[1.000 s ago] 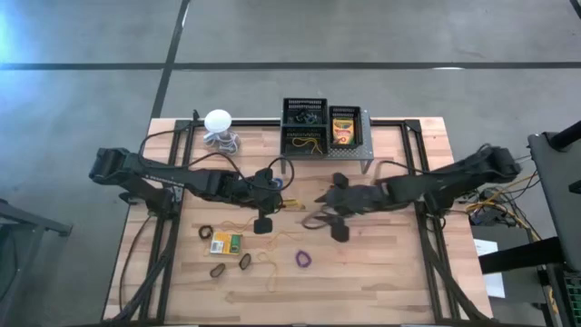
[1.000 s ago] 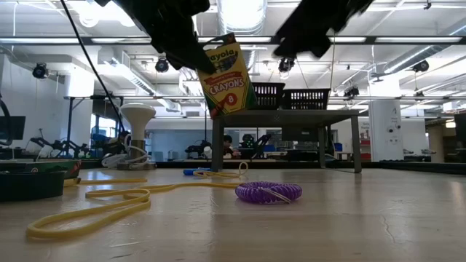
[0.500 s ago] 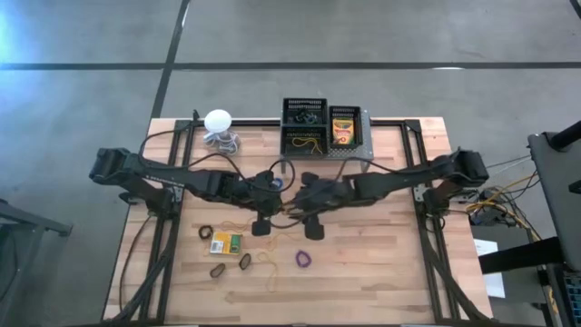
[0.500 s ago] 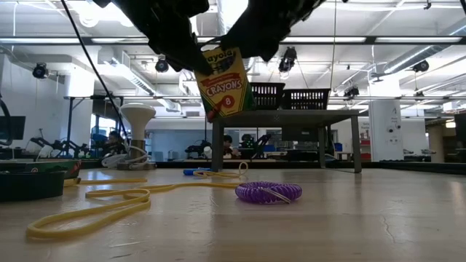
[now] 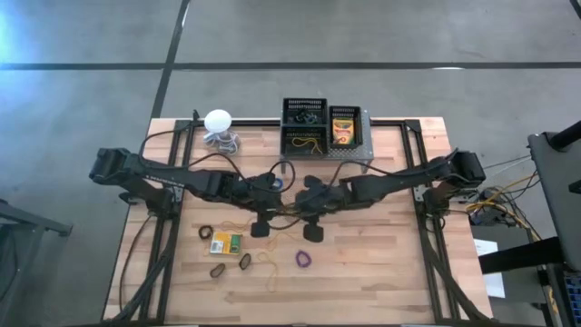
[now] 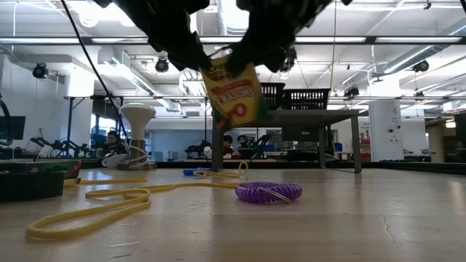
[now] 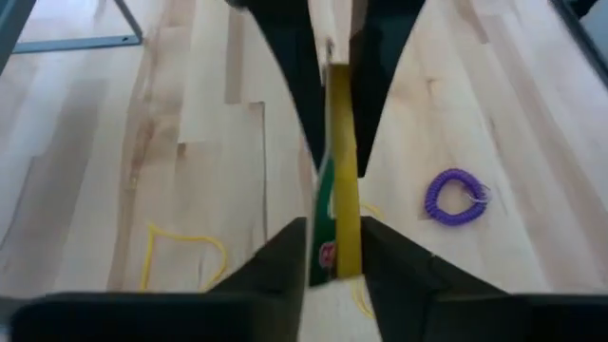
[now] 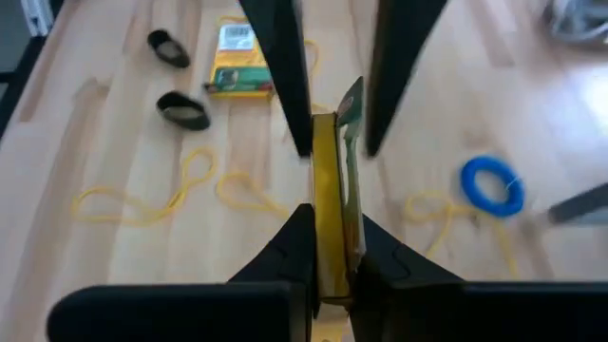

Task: Pick & Place Office Desk Supplies
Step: Put the top yellow crayon box into the right black bin

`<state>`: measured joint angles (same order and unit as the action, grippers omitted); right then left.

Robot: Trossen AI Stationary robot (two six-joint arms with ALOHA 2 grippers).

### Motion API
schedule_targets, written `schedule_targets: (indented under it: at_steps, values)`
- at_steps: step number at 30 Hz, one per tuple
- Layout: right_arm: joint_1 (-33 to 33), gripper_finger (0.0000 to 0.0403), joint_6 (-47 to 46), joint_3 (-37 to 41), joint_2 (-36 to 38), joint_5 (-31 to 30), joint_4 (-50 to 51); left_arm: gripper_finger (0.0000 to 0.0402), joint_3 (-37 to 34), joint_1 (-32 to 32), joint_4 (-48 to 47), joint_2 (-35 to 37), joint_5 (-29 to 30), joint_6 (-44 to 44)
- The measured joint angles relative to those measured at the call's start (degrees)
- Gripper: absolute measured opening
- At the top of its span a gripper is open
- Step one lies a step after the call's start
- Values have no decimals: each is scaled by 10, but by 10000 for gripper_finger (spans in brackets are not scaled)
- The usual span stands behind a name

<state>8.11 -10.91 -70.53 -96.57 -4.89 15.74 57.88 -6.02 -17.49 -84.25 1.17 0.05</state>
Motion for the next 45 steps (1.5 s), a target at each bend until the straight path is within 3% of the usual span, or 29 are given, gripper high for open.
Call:
schedule_targets:
  at_steps: [5,10,13,17,23,25,28,33,45]
  values:
    - [24,23,-43,50,57,-1,-3,177,3,-1,2,2,-11,0]
    - [29,23,-45,71,192,-23,-4,213,-11,-11,30,-3,-44,0]
    - [-28,23,-37,58,273,-23,29,214,-41,-23,110,-3,-68,0]
    - [-174,24,21,4,314,30,140,206,-74,-39,218,-3,-78,1]
    - [-447,24,128,-50,260,263,207,193,-95,-48,312,-3,-78,0]
    - [-518,24,151,-58,231,345,216,191,-95,-48,317,-3,-78,0]
    - [-589,24,159,-64,196,411,215,189,-95,-48,317,-3,-78,0]
    - [-630,24,198,-68,146,496,248,189,-95,-48,318,-3,-77,0]
    - [-632,27,219,-68,101,499,290,188,-95,-48,318,-3,-76,-11]
